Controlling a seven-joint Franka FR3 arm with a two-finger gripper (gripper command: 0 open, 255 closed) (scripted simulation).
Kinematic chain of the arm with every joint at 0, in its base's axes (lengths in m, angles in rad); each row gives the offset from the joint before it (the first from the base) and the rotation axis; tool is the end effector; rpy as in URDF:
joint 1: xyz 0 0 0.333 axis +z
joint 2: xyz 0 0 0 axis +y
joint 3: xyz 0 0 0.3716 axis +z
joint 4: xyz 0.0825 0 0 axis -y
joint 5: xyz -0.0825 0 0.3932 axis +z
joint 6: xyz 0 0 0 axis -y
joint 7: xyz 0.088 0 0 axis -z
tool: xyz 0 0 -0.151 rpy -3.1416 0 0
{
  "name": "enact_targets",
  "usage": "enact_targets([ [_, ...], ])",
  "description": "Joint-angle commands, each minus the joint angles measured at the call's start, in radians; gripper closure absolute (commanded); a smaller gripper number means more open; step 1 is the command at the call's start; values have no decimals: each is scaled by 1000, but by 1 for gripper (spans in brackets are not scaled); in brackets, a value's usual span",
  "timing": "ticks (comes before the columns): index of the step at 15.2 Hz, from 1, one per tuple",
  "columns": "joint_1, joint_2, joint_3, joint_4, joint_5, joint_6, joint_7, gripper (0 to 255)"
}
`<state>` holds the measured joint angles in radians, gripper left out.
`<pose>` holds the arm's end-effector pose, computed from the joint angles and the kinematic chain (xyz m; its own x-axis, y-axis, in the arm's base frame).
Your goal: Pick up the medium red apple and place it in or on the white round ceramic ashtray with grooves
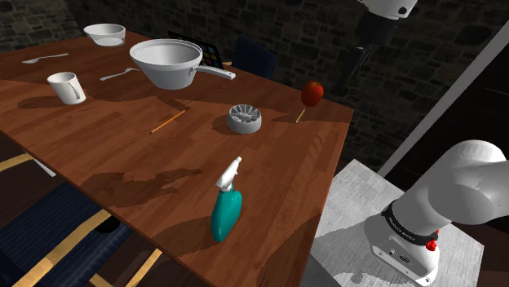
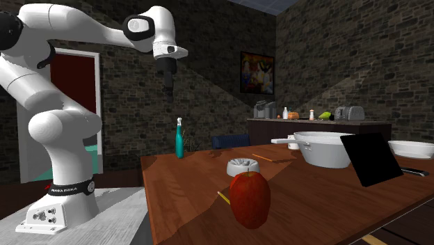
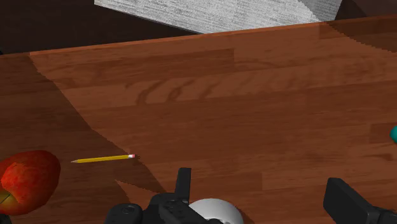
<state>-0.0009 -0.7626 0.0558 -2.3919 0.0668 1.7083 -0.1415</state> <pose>0.2992 0.0303 0.5740 0.9814 0.1737 0.0813 0.1757 -0.9843 -0.0168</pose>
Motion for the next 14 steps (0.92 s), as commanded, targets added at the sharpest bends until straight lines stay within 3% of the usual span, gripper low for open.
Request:
enact_targets([
  [1,0,0,0,0,0,0,0,0],
  [14,-78,416,-172,203,-106,128,-228,0],
])
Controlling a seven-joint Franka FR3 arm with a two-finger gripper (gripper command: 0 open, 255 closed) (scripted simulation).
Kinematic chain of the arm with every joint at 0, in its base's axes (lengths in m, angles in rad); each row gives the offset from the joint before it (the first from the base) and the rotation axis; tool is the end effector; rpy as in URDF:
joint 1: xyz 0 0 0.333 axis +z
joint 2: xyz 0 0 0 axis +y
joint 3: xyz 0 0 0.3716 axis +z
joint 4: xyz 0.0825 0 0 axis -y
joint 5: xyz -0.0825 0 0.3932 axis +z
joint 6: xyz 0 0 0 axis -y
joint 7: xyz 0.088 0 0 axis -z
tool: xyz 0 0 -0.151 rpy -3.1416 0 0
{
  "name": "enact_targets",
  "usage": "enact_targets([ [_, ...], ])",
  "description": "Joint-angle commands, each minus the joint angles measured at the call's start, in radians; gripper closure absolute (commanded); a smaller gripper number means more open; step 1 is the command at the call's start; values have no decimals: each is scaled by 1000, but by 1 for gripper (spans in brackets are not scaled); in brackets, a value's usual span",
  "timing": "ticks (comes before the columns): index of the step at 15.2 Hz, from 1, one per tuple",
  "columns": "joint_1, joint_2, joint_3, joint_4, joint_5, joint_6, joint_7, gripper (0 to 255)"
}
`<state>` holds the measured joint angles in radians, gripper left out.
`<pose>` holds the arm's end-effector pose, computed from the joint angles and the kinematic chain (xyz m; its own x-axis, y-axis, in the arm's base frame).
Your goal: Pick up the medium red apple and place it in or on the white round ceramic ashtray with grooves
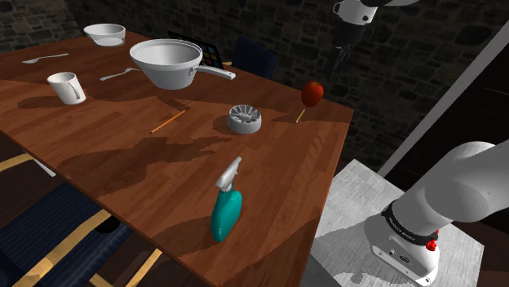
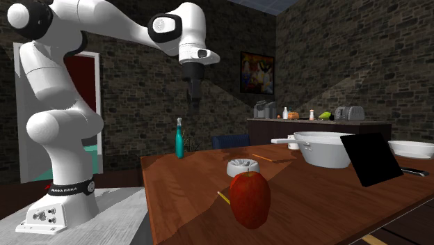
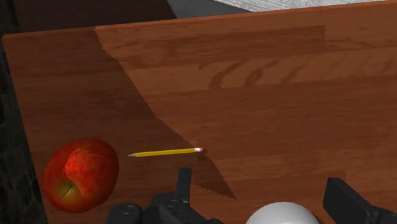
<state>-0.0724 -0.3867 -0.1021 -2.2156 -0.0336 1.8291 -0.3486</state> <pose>0.4180 -0.0826 0.5357 0.9820 0.1891 0.0007 0.1891 -0.9819 -0.0061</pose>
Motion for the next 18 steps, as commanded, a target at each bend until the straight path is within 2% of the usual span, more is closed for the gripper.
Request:
enact_targets([
  [1,-11,75,-25,50,-9,13,-37,0],
  [9,-54,370,-99,284,-8,29,-169,0],
  [17,-118,685,-138,602,24,-17,-285,0],
  [18,-119,685,-137,590,24,-4,-285,0],
])
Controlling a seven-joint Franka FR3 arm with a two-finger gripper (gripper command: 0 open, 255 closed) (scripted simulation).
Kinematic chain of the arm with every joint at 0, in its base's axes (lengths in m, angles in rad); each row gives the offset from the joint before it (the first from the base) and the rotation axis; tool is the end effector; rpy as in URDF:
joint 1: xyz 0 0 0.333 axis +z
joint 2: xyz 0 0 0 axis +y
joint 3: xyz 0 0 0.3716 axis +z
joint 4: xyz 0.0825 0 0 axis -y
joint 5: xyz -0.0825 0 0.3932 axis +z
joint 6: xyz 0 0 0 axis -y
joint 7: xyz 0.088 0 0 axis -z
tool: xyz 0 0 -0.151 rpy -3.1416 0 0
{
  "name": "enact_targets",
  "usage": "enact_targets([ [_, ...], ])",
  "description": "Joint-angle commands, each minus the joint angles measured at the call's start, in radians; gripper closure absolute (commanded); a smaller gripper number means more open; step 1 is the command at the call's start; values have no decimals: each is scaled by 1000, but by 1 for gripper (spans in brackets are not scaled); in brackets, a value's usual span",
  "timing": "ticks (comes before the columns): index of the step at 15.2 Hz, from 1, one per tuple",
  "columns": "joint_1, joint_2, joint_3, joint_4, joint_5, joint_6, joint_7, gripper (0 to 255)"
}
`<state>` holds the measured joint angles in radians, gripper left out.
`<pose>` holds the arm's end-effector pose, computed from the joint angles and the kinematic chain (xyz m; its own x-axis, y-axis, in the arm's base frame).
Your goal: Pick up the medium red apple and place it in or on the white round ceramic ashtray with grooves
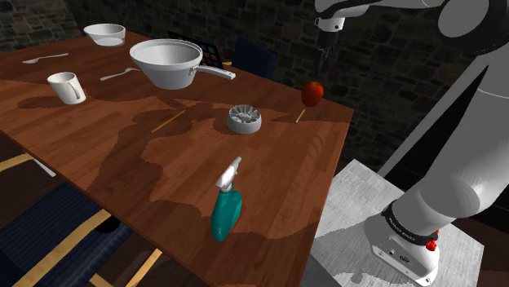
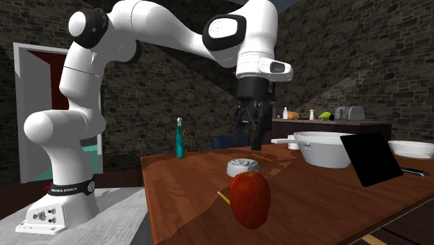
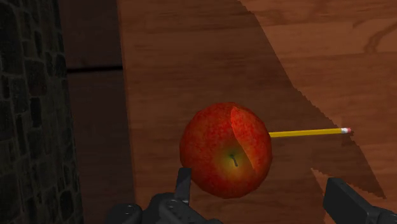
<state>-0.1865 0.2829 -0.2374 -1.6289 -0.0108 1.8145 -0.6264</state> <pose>0.6005 -0.2569 0.4590 0.9711 0.2082 -0.1171 0.2107 -0.9775 0.0089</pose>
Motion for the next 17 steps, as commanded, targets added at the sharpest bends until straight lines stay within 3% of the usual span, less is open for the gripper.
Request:
enact_targets([
  [1,-5,17,-2,-9,1,24,-7,0],
  [7,-7,26,-2,-72,3,96,-9,0],
  [14,-7,26,-2,-73,3,96,-9,0],
  [15,-7,26,-2,-73,3,96,-9,255],
  [17,-7,26,-2,-73,3,96,-9,255],
])
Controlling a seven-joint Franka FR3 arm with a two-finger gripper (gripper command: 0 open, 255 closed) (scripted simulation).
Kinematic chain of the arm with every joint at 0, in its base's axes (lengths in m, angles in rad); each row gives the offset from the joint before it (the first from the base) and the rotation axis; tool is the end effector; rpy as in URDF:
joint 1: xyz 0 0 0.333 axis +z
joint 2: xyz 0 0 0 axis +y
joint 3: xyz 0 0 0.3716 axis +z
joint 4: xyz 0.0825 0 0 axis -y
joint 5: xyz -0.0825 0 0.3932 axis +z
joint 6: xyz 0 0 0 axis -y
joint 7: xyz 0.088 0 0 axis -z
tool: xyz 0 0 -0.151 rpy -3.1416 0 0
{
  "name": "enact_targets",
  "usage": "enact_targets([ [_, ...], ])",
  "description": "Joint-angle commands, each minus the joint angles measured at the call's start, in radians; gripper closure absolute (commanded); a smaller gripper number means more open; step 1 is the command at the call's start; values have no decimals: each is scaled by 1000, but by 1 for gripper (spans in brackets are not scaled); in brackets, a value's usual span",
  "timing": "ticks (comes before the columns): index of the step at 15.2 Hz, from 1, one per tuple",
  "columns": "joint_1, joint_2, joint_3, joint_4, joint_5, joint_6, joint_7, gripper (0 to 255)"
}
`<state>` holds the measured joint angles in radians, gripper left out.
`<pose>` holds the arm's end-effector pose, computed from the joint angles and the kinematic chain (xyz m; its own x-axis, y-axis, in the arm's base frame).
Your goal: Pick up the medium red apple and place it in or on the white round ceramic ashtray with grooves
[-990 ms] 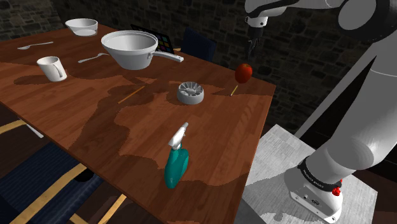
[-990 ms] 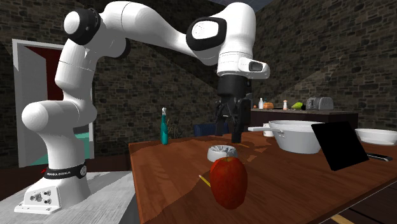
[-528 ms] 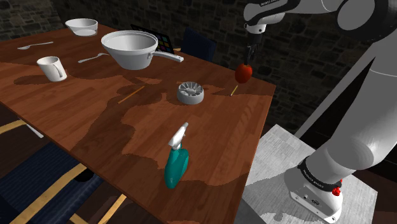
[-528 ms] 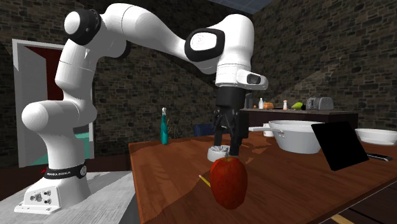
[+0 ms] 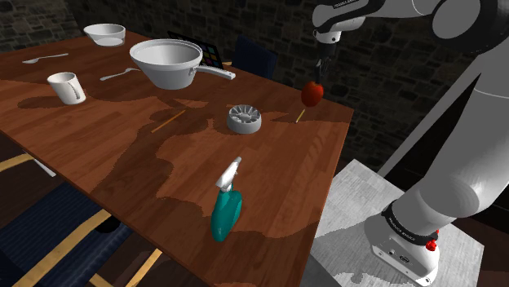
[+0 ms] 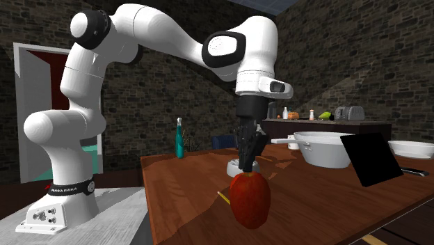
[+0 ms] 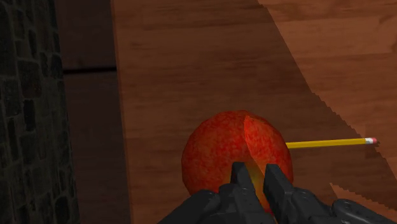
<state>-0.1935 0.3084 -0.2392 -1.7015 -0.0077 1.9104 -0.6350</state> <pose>0.5990 -0.2632 0.4158 0.9705 0.2091 -0.1201 0.2117 -0.9773 0.0095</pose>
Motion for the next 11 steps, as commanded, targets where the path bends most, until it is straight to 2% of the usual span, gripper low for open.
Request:
enact_targets([
  [1,0,0,0,0,0,0,0,255],
  [7,0,0,0,0,0,0,0,255],
  [11,1,-14,-1,36,-3,-49,-1,255],
])
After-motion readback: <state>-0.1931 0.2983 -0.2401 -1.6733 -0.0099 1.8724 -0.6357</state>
